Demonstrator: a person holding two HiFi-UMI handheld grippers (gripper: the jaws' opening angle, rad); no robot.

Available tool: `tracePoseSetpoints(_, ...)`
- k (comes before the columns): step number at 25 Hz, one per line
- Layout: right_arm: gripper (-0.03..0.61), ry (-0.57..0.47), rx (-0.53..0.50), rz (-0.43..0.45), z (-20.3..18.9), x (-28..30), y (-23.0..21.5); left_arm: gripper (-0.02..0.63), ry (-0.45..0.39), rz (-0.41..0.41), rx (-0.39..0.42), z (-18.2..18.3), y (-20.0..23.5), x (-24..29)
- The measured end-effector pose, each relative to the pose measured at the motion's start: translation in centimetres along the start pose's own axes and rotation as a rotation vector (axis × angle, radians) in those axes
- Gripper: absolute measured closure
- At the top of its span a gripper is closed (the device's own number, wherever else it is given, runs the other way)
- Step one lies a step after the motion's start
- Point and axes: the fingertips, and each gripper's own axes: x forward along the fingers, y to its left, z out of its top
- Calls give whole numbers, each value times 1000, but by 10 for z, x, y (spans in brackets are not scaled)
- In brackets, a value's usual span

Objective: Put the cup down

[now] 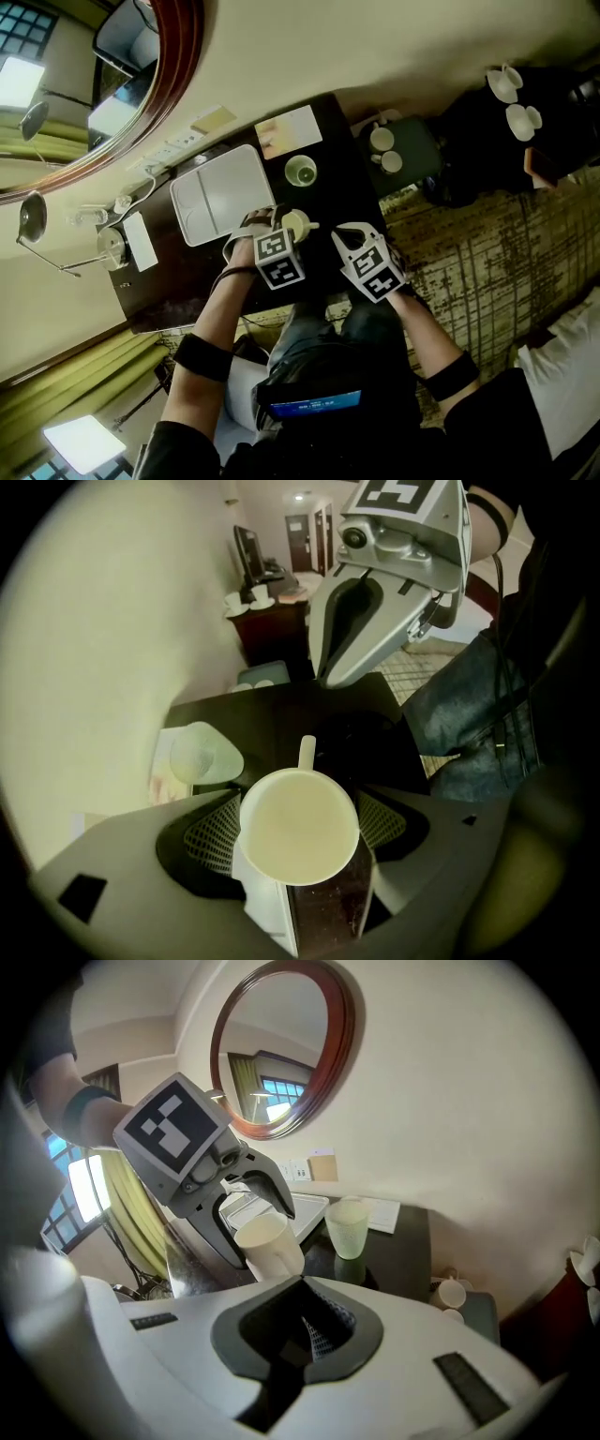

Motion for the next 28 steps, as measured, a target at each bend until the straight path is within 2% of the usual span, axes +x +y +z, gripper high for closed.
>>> tracePoseSetpoints(7,577,11,-103,100,32,36,63,238,15,70,-204,-66,13,-31)
tracePoseSetpoints(11,577,26,-211,148,59,69,104,238,17,156,-352,-107,46,-73)
tracePoseSetpoints(13,577,31,-257,166,74,86,124,238,17,177,-424,-134,56,-82)
tracePoseSetpoints(17,577,30,-304,209,105,122,159,238,13,201,-518,-188,77,-88)
tracePoseSetpoints(20,577,13,-336,240,129,153,181,238,-16,183,-562,-223,93,-70)
tracePoseSetpoints(28,577,8,-360,268,173,220,214,238,-24,212,-579,-286,150,-55)
